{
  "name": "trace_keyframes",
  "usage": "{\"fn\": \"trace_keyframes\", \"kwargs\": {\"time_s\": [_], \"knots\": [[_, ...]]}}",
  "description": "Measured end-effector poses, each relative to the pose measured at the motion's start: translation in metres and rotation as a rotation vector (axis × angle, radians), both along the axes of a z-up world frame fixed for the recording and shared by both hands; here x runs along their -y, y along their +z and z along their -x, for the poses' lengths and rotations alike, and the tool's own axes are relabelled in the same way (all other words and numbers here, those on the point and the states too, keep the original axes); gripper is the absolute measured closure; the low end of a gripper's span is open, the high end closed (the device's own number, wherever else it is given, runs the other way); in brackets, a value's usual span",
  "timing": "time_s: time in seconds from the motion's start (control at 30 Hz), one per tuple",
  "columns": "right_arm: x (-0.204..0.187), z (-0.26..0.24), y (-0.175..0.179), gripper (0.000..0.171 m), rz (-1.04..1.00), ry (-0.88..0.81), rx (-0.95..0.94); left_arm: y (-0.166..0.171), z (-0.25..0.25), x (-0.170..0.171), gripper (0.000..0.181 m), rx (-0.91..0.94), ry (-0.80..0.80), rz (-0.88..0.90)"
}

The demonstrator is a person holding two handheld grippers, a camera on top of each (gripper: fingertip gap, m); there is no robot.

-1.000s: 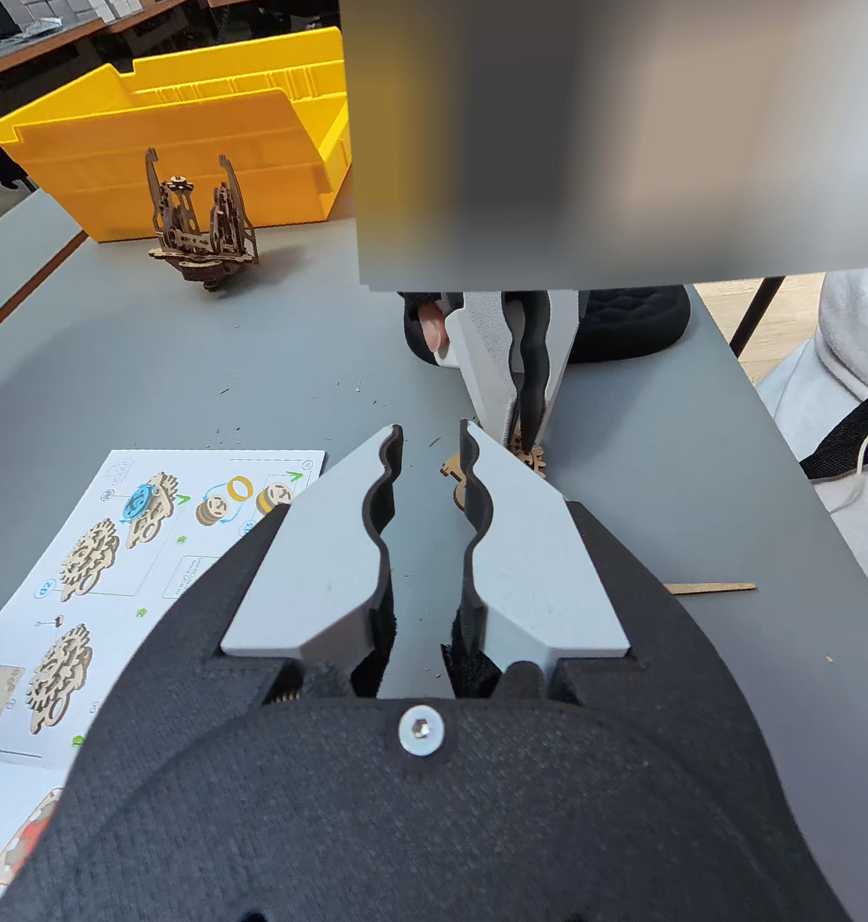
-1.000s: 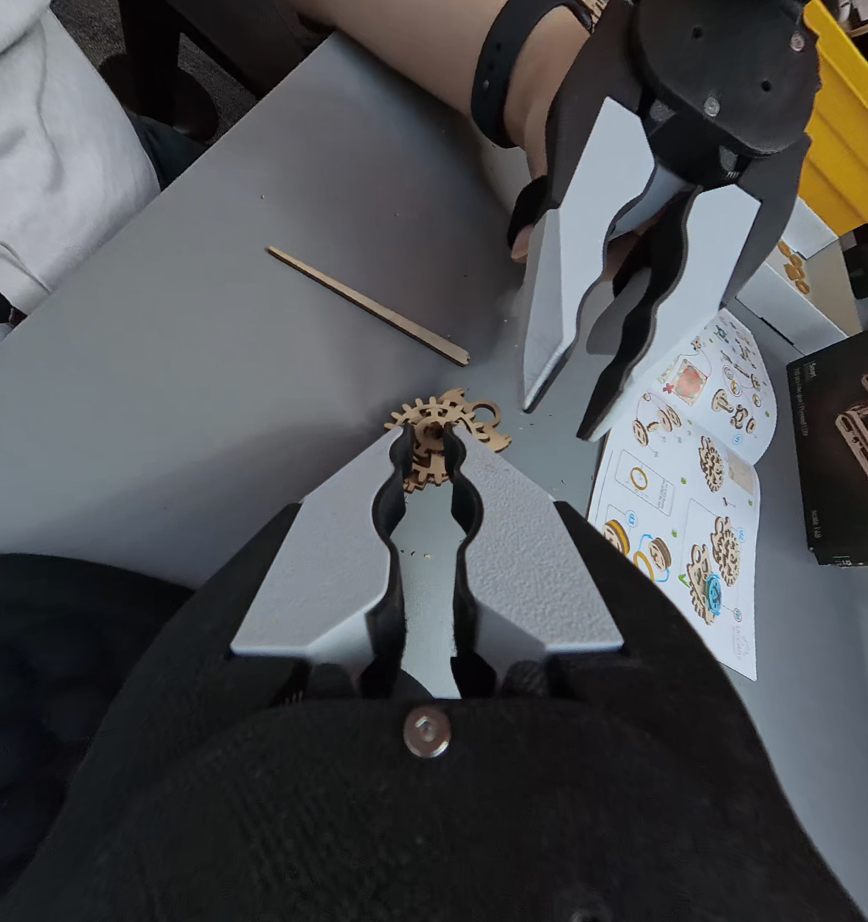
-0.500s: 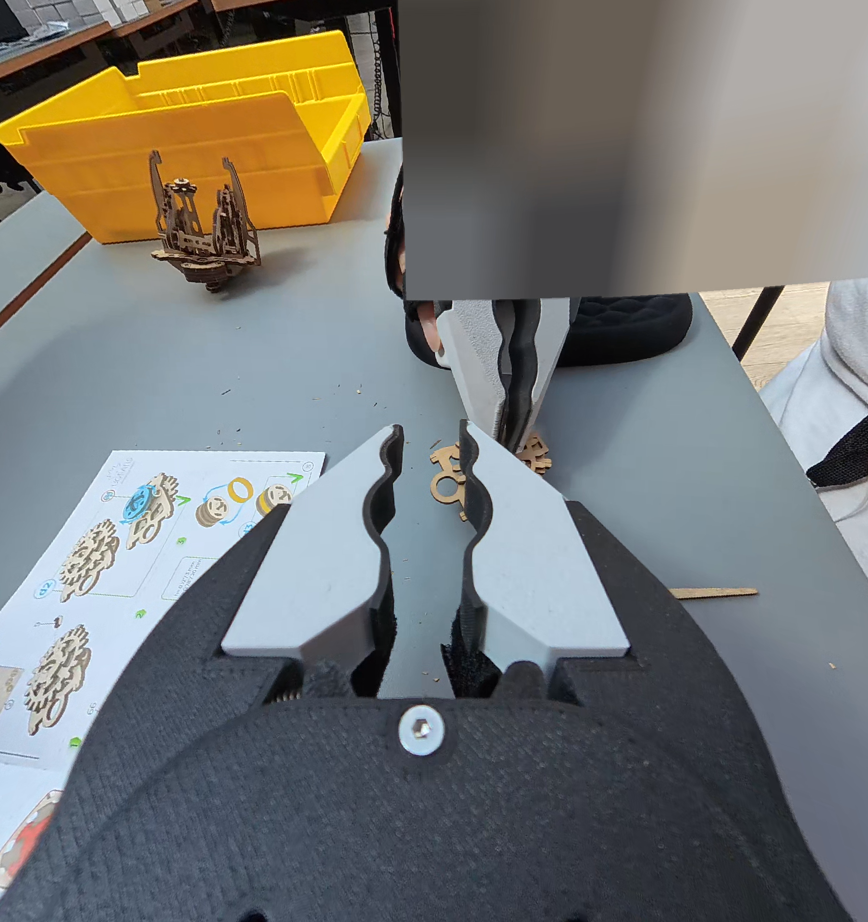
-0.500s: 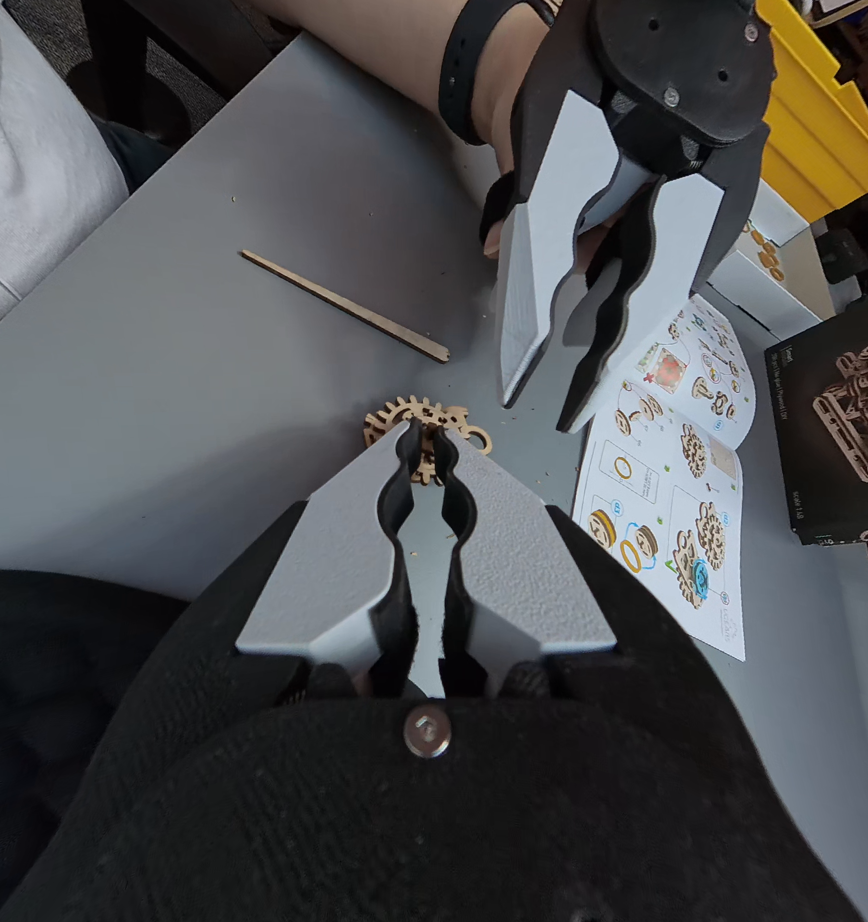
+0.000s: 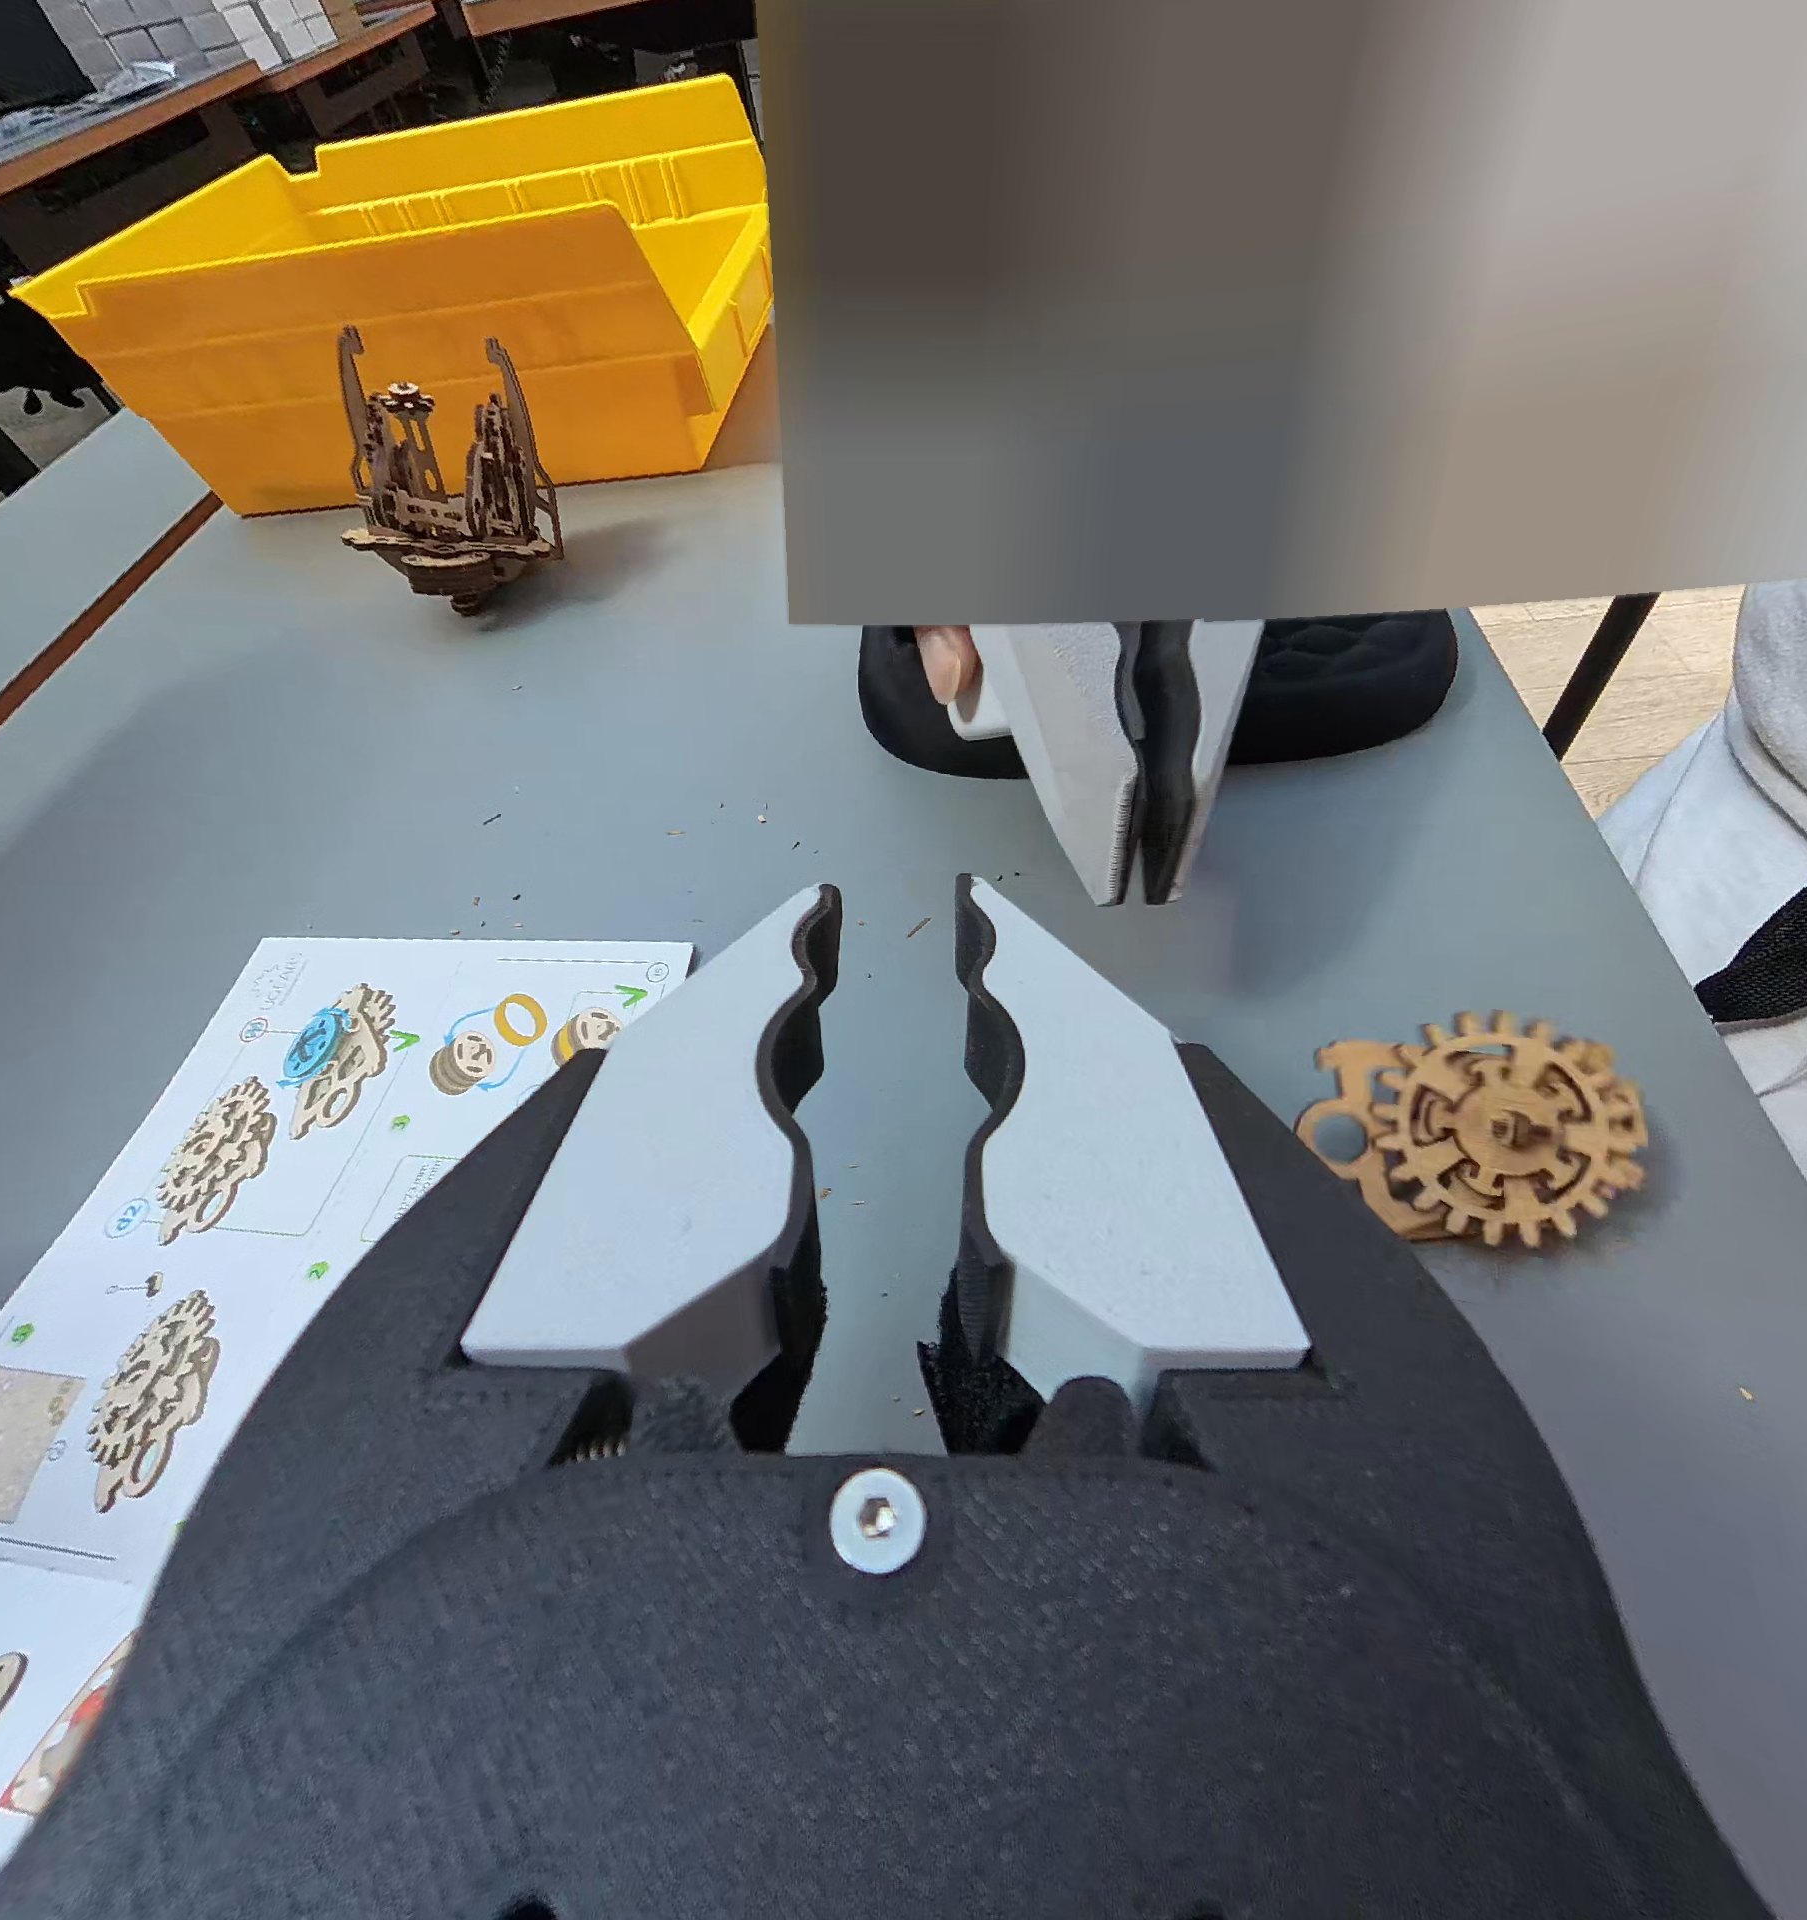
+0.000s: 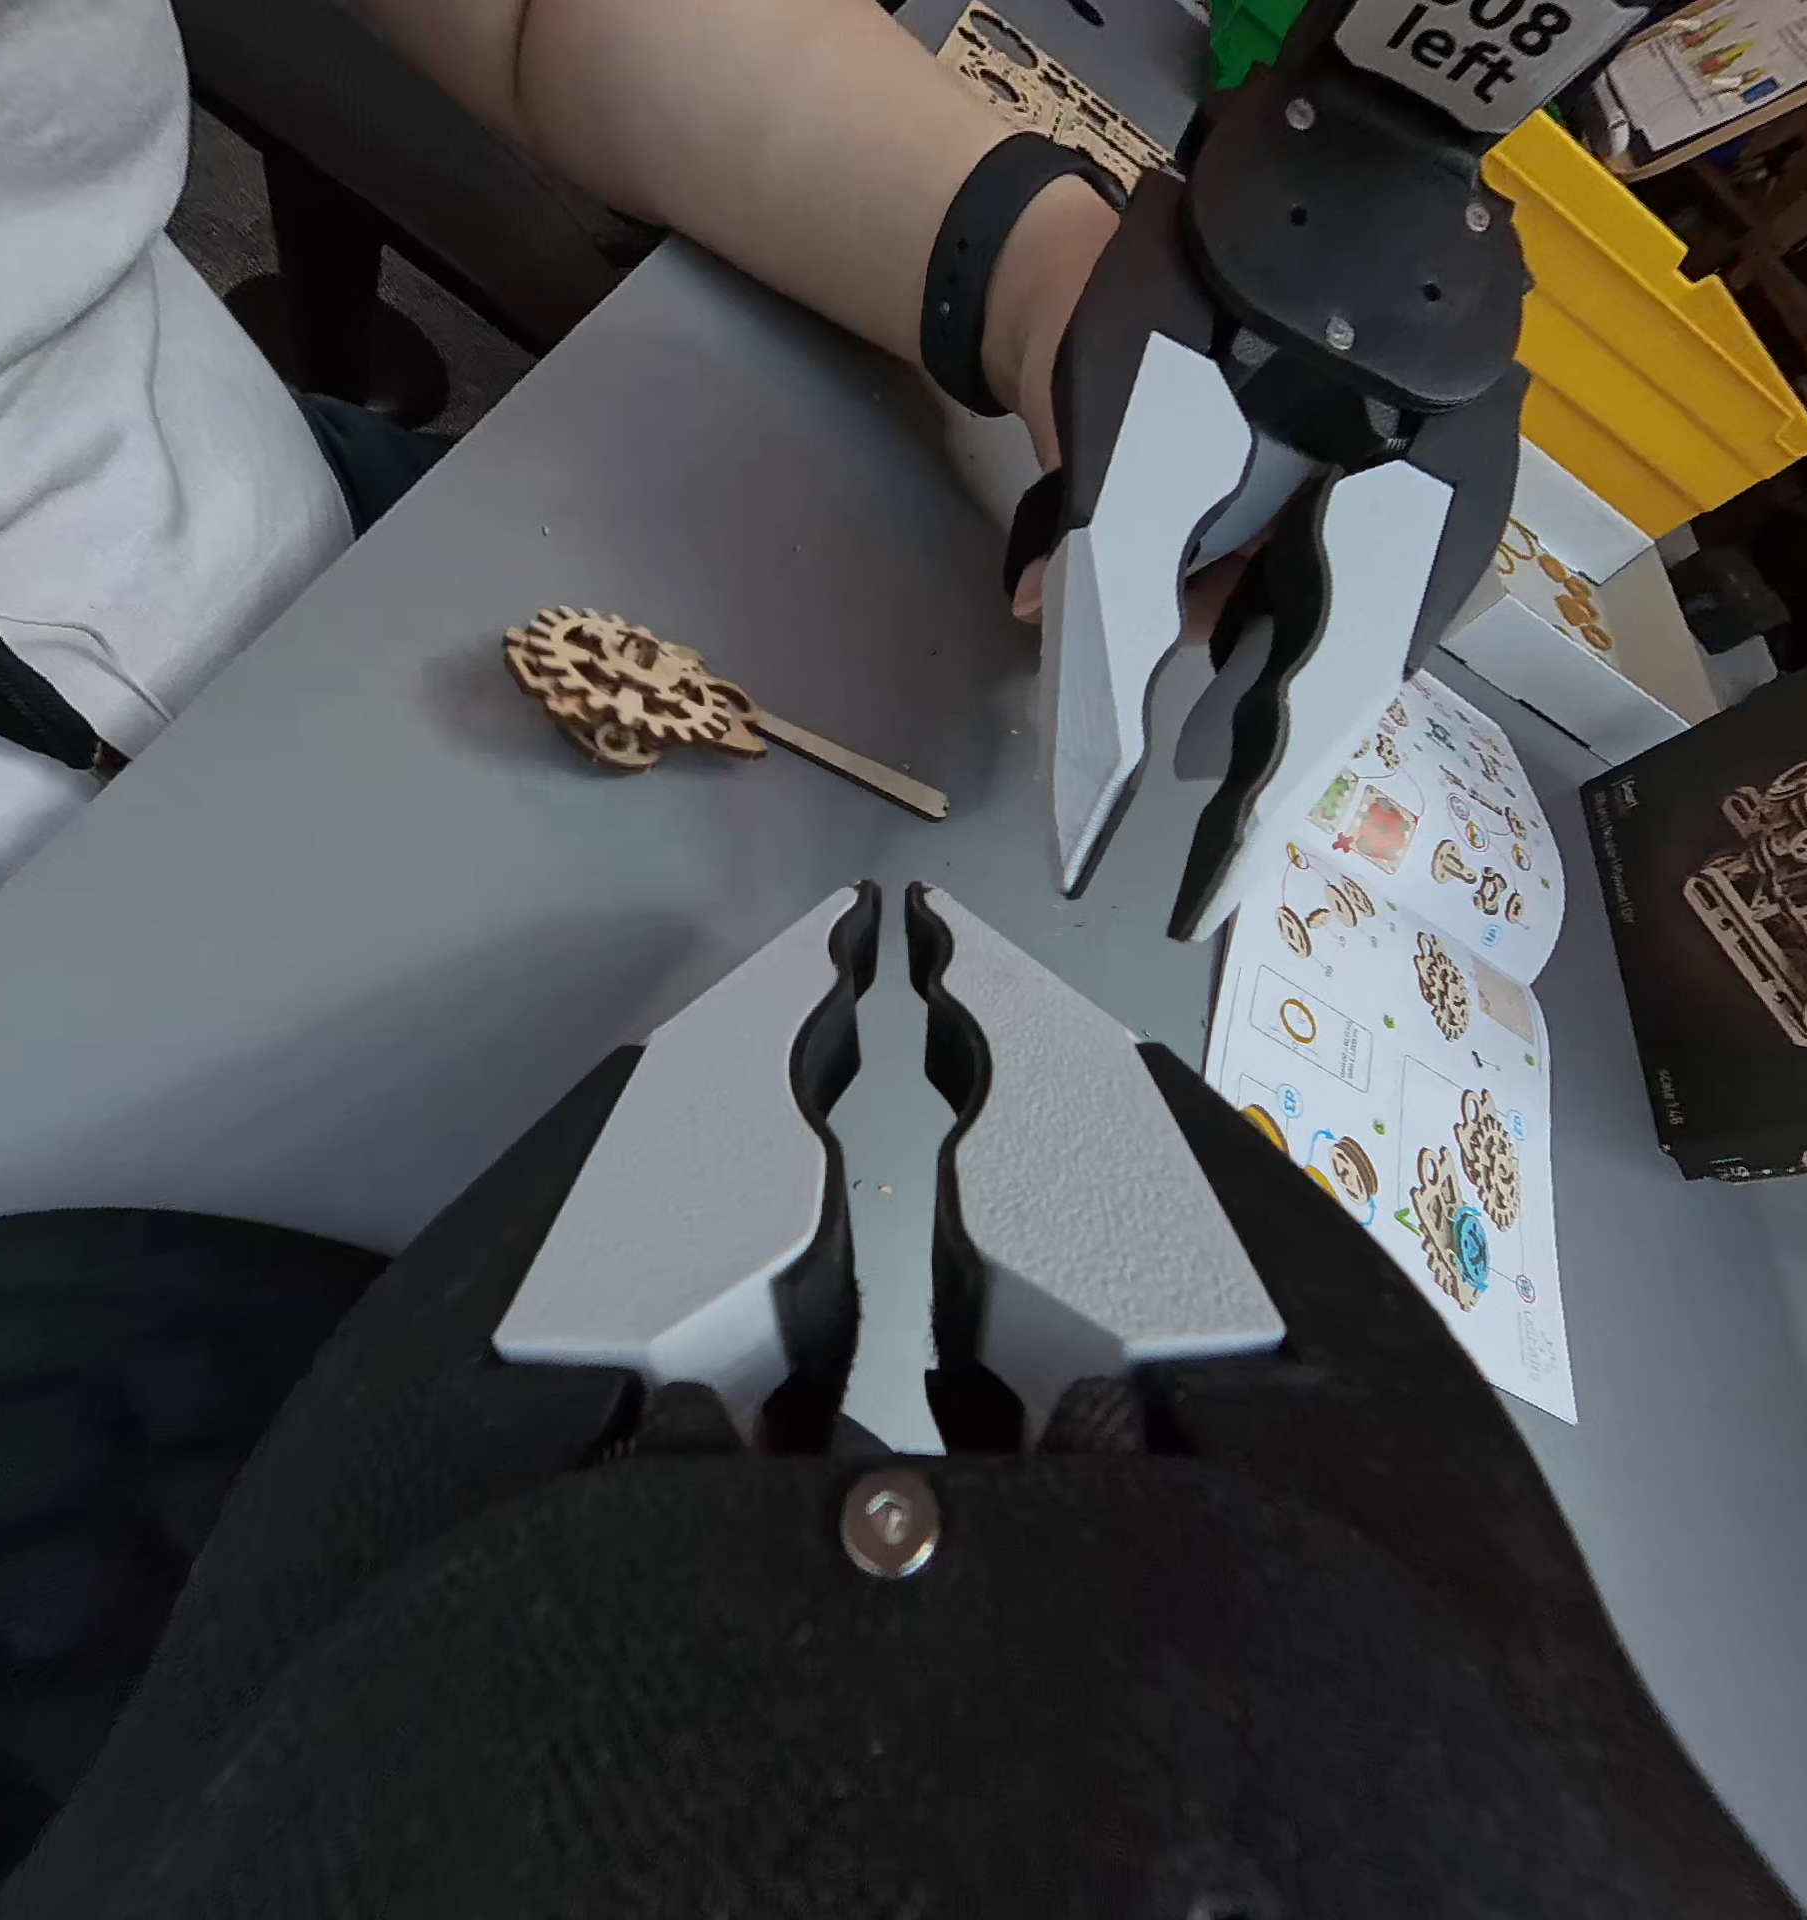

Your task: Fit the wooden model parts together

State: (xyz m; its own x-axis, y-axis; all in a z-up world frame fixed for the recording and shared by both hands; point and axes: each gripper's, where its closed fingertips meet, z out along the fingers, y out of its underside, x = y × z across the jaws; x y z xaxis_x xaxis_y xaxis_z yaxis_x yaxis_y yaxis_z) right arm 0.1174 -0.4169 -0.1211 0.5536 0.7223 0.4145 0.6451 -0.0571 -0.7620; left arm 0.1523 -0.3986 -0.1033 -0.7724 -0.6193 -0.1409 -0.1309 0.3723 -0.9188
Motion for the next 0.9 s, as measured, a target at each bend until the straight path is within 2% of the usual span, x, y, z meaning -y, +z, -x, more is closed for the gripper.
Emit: {"fn": "trace_keyframes", "kwargs": {"time_s": [0.2,0.3,0.43,0.57,0.8,0.9], "knots": [[0.031,0.068,0.008,0.137,0.153,0.203,-0.169,-0.001,-0.002,-0.002,0.161,-0.001,0.011,-0.002],[0.041,0.098,-0.001,0.127,0.225,0.263,-0.13,0.002,-0.003,-0.002,0.162,0.005,0.016,0.009],[0.039,0.105,-0.017,0.126,0.304,0.263,-0.082,0.004,-0.001,0.002,0.162,-0.005,0.003,0.051],[0.039,0.097,-0.015,0.128,0.412,0.263,-0.155,0.005,-0.001,0.001,0.162,0.001,0.004,0.041],[0.041,0.08,0.01,0.131,0.436,0.291,-0.339,0.01,0.001,0.001,0.162,0.009,-0.001,0.051],[0.048,0.083,0.01,0.129,0.468,0.317,-0.362,0.01,0.002,0.002,0.162,0.017,-0.005,0.034]]}}
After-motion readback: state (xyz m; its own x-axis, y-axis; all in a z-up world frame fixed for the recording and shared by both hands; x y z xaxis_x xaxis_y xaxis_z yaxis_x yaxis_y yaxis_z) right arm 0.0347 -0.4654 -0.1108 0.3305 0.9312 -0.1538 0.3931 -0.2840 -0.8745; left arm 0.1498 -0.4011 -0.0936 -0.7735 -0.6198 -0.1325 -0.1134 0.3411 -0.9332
